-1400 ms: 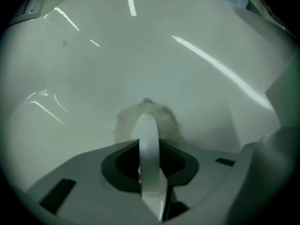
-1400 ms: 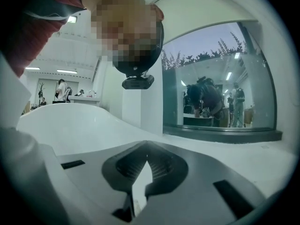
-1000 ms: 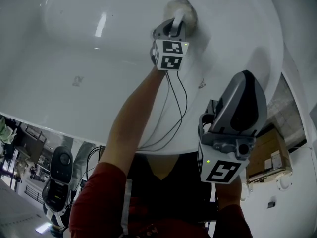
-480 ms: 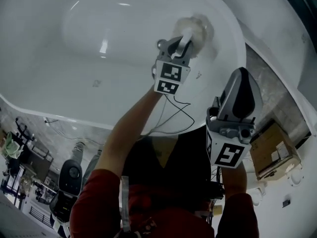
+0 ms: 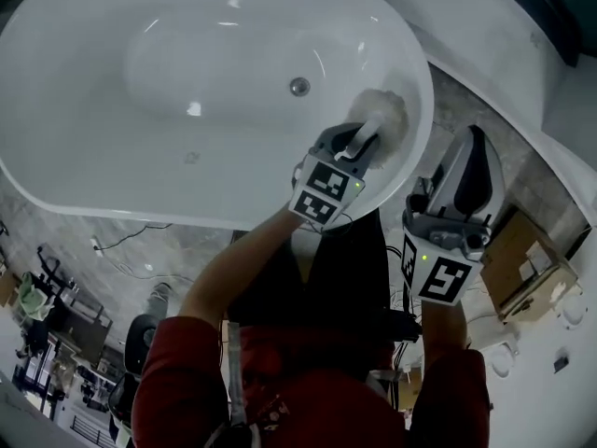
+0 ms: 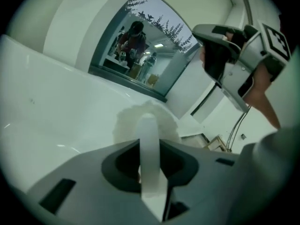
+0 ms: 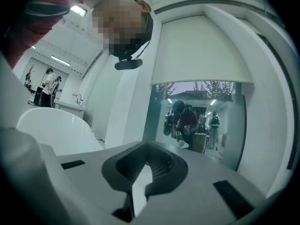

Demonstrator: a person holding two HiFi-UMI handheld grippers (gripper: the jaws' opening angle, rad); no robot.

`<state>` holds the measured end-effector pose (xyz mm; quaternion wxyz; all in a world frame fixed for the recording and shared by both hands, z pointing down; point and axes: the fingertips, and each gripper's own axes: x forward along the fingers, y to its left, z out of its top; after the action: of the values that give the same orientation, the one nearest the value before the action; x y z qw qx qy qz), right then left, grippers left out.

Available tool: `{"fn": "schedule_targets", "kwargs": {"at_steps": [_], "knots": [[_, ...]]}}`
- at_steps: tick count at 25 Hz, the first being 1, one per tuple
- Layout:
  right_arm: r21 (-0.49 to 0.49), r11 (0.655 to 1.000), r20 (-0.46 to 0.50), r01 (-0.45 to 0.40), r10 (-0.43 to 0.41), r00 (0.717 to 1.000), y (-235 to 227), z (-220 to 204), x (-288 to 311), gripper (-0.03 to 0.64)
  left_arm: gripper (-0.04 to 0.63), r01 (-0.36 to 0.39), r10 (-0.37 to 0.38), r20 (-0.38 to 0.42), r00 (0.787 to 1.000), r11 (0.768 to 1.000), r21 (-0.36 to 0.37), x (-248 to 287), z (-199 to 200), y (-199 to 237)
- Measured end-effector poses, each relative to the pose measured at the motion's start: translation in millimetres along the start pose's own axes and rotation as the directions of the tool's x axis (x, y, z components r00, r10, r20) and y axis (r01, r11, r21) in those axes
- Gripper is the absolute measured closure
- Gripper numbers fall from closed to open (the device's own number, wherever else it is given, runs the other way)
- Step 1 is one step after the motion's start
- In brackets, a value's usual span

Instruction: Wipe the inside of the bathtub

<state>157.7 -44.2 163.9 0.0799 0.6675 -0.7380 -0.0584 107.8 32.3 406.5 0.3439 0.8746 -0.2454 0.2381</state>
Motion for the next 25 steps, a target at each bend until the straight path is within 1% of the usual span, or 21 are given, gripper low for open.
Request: {"fn": "schedule_targets", "kwargs": {"at_steps": [2,4,11,16,19,21,25], "knots": [[-0.001,1.000,0.003,0.025,-0.025,1.000,-6.0,1.5,-4.7,0.606,0.501,0.041,-0.041,-0.029,0.999,0.999,-0.012,3.6,-5.6,-15.7],[-0.002,0.999,0.001,0.039,-0.039,0.999,-10.8,1.0,-9.7,0.606,0.500,0.062,-0.063,-0.052,0.997,0.998,-0.023,8.8,-10.2,-24.8],[0.003,0.999,-0.022,0.053,-0.053,0.998,-25.4,-13.7,-17.0,0.606,0.501,0.080,-0.080,-0.118,0.990,0.997,-0.009,39.3,-25.7,-33.6],[0.018,0.999,-0.034,0.050,-0.049,0.998,-35.3,-26.8,-14.5,0.606,0.501,0.079,-0.080,-0.148,0.986,0.997,-0.013,51.6,-32.1,-26.5],[0.030,0.999,-0.044,0.038,-0.036,0.998,-35.8,-38.8,-9.0,0.606,0.501,0.074,-0.073,-0.162,0.984,0.997,0.000,58.3,-38.2,-17.9],[0.038,0.999,-0.049,0.024,-0.022,0.999,-33.0,-48.2,-2.4,0.606,0.502,0.058,-0.058,-0.169,0.984,0.998,-0.003,64.1,-43.5,-7.5],[0.055,0.998,-0.056,-0.021,0.024,0.998,-20.6,-66.5,13.0,0.606,0.501,0.009,-0.017,-0.183,0.983,0.999,-0.043,76.7,-59.1,16.7]]}}
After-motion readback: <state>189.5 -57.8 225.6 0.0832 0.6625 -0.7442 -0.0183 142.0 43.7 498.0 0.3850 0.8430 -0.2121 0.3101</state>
